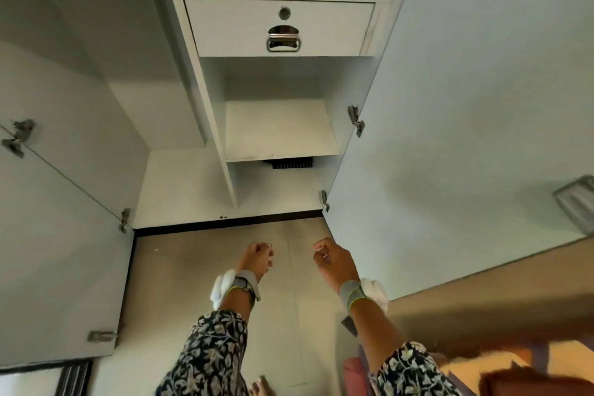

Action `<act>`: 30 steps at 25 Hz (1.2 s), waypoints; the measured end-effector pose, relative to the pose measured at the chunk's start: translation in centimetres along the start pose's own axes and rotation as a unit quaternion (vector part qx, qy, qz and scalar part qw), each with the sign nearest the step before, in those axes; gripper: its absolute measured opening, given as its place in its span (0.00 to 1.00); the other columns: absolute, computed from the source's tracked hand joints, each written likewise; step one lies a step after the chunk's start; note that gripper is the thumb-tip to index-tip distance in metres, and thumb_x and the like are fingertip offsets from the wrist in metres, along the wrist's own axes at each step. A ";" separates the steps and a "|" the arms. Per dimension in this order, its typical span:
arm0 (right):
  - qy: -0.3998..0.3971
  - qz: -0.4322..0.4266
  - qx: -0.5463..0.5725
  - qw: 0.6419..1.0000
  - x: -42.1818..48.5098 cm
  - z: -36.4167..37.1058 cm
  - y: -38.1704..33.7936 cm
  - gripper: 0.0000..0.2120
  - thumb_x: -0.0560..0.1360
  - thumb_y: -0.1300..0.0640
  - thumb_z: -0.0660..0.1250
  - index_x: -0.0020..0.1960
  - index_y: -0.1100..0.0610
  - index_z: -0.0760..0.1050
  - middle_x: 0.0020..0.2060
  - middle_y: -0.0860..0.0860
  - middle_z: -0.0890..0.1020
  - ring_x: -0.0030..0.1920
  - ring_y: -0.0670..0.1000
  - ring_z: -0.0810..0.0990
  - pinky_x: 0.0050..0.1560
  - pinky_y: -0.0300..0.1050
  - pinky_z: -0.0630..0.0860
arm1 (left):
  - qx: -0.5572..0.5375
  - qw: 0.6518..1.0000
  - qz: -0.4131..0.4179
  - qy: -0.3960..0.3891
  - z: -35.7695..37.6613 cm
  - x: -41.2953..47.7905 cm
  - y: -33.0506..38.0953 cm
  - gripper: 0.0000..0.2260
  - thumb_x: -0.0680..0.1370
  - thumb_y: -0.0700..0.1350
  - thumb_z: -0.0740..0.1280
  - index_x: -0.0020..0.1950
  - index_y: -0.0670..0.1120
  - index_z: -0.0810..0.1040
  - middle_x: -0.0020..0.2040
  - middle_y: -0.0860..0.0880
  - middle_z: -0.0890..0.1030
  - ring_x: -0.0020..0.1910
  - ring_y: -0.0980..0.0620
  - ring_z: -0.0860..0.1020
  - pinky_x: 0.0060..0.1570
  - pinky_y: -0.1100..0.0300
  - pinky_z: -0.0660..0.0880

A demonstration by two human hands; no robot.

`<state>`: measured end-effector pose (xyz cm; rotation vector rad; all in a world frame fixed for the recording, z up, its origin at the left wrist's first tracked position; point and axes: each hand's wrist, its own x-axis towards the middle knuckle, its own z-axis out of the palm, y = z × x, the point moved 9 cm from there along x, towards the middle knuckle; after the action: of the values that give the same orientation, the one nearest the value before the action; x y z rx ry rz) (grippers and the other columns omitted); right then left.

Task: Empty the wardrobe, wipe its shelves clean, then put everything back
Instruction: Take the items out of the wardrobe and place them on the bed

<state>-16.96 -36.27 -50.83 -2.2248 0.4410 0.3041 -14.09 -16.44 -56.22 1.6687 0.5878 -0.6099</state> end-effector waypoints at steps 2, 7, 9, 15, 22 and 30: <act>-0.004 0.002 0.000 1.000 3.0 0.2 -1.3 0.08 0.74 0.61 0.63 0.53 0.56 0.77 0.41 0.47 0.79 0.41 0.48 0.77 0.44 0.35 0.71 | -0.022 1.000 -0.010 0.000 -0.5 2.7 2.0 0.07 0.81 0.42 0.58 0.44 0.46 0.72 0.41 0.49 0.76 0.35 0.53 0.73 0.36 0.61 0.70; -0.004 0.011 -0.002 1.000 13.8 1.4 -1.8 0.08 0.74 0.61 0.64 0.52 0.57 0.77 0.45 0.52 0.82 0.42 0.48 0.77 0.44 0.36 0.71 | -0.018 0.999 -0.031 0.016 -0.6 12.1 5.7 0.10 0.81 0.42 0.58 0.39 0.47 0.72 0.41 0.47 0.75 0.34 0.52 0.73 0.37 0.61 0.70; -0.011 0.010 -0.005 1.000 17.3 2.1 -2.0 0.08 0.75 0.61 0.64 0.53 0.58 0.77 0.48 0.54 0.83 0.43 0.49 0.77 0.44 0.36 0.70 | -0.024 0.999 -0.042 0.025 -0.6 15.0 6.5 0.09 0.80 0.42 0.59 0.40 0.47 0.72 0.41 0.47 0.76 0.35 0.52 0.73 0.37 0.61 0.71; -0.059 -0.005 -0.031 0.998 31.3 7.4 -0.4 0.08 0.75 0.63 0.63 0.53 0.60 0.76 0.49 0.55 0.83 0.43 0.50 0.77 0.43 0.35 0.67 | 0.000 0.999 -0.036 0.038 1.9 27.9 8.1 0.09 0.79 0.44 0.61 0.39 0.48 0.72 0.44 0.45 0.78 0.37 0.48 0.74 0.40 0.58 0.73; -0.064 -0.042 -0.070 0.995 42.5 16.5 5.8 0.09 0.75 0.63 0.62 0.55 0.61 0.76 0.51 0.56 0.80 0.49 0.54 0.80 0.46 0.37 0.70 | 0.085 0.993 -0.031 0.079 3.2 41.9 2.2 0.14 0.67 0.54 0.59 0.41 0.45 0.77 0.49 0.39 0.81 0.51 0.39 0.79 0.56 0.48 0.76; -0.041 -0.092 -0.129 0.987 55.2 25.8 14.2 0.11 0.76 0.60 0.62 0.57 0.58 0.75 0.55 0.55 0.76 0.55 0.55 0.77 0.55 0.45 0.74 | 0.205 0.971 0.034 0.121 5.9 58.6 -3.9 0.12 0.78 0.46 0.62 0.58 0.42 0.77 0.60 0.43 0.78 0.60 0.43 0.75 0.61 0.57 0.70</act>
<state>25.63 -36.33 -96.71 -2.4746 0.1566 0.3706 25.85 -18.56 -99.64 2.1661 0.6034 -0.5039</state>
